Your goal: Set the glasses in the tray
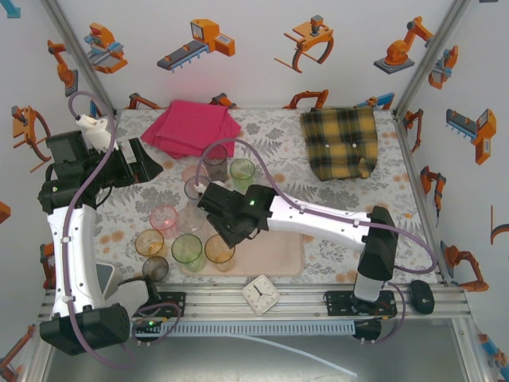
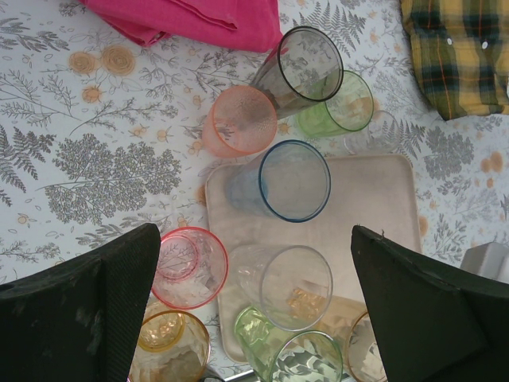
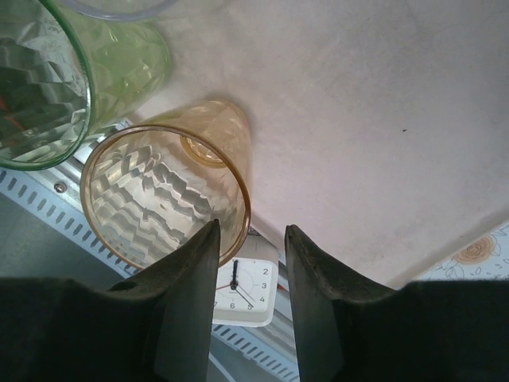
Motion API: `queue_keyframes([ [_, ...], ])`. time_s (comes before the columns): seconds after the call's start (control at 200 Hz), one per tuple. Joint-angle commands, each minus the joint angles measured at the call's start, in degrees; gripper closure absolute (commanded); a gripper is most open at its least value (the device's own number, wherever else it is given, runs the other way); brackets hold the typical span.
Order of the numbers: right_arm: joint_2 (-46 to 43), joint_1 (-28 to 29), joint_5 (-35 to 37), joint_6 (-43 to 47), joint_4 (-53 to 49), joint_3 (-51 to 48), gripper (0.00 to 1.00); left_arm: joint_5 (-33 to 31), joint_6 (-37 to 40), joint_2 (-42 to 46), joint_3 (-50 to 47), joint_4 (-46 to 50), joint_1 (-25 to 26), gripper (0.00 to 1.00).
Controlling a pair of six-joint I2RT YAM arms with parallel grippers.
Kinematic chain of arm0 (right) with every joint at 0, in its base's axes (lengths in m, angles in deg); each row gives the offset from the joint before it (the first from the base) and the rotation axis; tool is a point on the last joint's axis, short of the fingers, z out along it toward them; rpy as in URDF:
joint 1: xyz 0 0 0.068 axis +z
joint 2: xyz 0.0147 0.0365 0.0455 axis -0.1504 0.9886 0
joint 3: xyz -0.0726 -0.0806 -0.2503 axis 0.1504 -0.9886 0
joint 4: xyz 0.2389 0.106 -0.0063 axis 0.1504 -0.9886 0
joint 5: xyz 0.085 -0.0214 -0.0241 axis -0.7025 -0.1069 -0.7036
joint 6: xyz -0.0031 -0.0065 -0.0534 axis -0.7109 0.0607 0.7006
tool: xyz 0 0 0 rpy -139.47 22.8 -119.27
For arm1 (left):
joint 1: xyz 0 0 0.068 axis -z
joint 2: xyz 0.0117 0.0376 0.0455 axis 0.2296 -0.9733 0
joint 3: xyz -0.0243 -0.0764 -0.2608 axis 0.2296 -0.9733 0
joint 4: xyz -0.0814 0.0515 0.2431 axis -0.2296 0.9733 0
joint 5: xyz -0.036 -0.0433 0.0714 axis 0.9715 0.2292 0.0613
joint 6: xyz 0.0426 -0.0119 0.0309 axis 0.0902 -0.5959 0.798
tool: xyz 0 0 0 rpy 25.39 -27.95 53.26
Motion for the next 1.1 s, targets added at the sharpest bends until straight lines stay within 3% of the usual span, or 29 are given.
queue_keyframes([
  [0.0,-2.82,-0.92,-0.31,1.49,-1.33,3.09,0.61,0.71,-0.57,0.42,1.6,-0.41,-0.28,0.03],
  [0.175,-3.87,-3.79,0.09,3.52,-3.36,7.51,0.61,0.63,-0.34,0.52,2.14,-0.05,-0.28,0.03],
  [0.436,-3.06,-12.83,0.52,8.38,-2.76,15.36,0.61,0.89,0.52,0.33,2.33,0.2,-0.03,0.03],
  [0.641,1.01,-18.77,0.11,11.54,0.65,21.09,0.6,8.93,1.99,0.3,2.51,1.09,0.87,0.03],
  [1.092,12.01,-26.53,-6.11,17.16,7.02,30.3,0.57,1.22,7.4,0.42,3.08,4.74,2.72,0.03],
])
